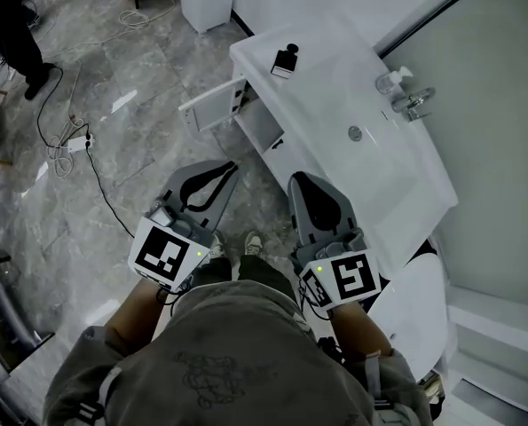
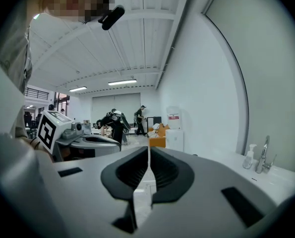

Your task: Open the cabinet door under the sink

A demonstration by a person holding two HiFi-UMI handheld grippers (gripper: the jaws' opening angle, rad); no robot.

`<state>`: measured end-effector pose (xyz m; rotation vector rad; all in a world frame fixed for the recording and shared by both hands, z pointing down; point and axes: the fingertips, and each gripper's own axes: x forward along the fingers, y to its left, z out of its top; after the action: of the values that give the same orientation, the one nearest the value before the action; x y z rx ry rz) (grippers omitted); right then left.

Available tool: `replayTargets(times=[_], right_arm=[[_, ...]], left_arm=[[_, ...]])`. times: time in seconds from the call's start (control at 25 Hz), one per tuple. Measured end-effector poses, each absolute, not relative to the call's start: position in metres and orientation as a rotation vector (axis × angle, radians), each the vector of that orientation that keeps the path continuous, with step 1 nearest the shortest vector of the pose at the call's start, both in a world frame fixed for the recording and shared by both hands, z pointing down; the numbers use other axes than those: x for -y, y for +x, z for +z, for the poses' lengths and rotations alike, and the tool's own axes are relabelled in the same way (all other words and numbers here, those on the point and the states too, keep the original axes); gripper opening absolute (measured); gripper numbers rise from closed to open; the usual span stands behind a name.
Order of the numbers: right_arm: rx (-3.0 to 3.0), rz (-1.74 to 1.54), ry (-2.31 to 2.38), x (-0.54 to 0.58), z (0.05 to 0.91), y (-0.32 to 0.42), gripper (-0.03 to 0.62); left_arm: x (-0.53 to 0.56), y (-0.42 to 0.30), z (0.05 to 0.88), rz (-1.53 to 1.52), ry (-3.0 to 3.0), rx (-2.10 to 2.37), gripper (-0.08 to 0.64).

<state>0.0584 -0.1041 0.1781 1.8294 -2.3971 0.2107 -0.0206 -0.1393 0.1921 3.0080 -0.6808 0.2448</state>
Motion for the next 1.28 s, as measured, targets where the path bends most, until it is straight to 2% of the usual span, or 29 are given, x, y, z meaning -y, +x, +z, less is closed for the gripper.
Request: replayTargets(times=[0.56, 0.6, 0.72, 1.28], right_arm=[[2.342, 0.314, 1.857, 0.155, 0.255, 0.104, 0.037], [2.342, 0.341, 1.861, 0.159, 0.262, 0.107, 0.042], [2.338, 0.424, 1.862, 0.17, 0.282, 0.11, 0.121], [2.183, 0.639, 1.883, 0.215, 0.398, 0.147, 0.132]], left_arm=[[0.183, 0.036, 0.241, 0.242, 2.964, 0.677, 0.028], [0.187, 0.04, 0.244, 0.24, 2.959, 0.674, 0.028], [0.196, 0.052, 0.255, 0.241, 2.95, 0.668, 0.028], [0.252, 0.077, 0.352, 0.408, 2.856, 0.733, 0.028]])
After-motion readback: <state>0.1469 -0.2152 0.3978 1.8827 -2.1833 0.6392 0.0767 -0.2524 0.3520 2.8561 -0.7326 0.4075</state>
